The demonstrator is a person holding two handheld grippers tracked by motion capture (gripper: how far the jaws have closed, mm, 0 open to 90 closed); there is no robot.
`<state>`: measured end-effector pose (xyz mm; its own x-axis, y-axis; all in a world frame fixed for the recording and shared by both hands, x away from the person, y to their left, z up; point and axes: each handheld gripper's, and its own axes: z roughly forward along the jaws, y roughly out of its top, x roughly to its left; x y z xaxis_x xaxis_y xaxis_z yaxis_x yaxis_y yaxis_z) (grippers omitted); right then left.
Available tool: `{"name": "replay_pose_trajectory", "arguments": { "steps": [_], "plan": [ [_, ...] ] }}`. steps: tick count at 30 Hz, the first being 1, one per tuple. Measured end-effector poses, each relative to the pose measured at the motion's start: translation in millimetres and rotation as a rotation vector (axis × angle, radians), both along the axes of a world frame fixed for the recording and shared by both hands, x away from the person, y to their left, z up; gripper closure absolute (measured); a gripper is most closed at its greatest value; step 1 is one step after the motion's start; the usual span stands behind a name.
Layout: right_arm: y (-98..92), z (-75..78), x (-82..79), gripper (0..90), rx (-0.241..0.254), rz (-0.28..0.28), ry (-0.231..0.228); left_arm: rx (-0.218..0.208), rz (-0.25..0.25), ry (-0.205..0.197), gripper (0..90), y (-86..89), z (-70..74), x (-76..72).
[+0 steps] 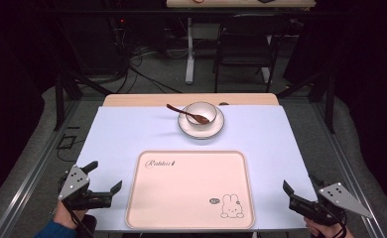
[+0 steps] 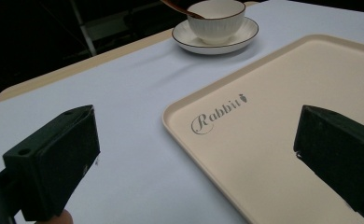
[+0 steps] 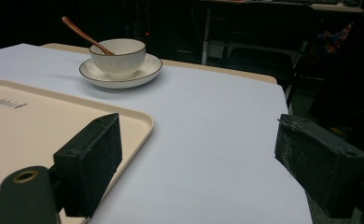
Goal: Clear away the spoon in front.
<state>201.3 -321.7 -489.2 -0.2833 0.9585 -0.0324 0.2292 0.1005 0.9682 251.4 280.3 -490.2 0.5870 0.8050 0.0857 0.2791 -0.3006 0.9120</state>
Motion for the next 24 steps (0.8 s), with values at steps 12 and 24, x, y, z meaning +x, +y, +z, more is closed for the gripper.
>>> {"name": "replay_pose_trajectory", "arguments": {
  "steps": [12, 24],
  "plan": [
    [0.0, 0.3, -0.3, 14.1, -0.002, -0.001, 0.001, 0.006, 0.006, 0.008, 0.2, -0.5, -0.2, 0.9],
    [0.1, 0.2, -0.1, 14.1, -0.001, -0.002, 0.002, 0.016, 0.039, -0.016, 0.2, -3.7, 0.7, 1.0]
  ]
}}
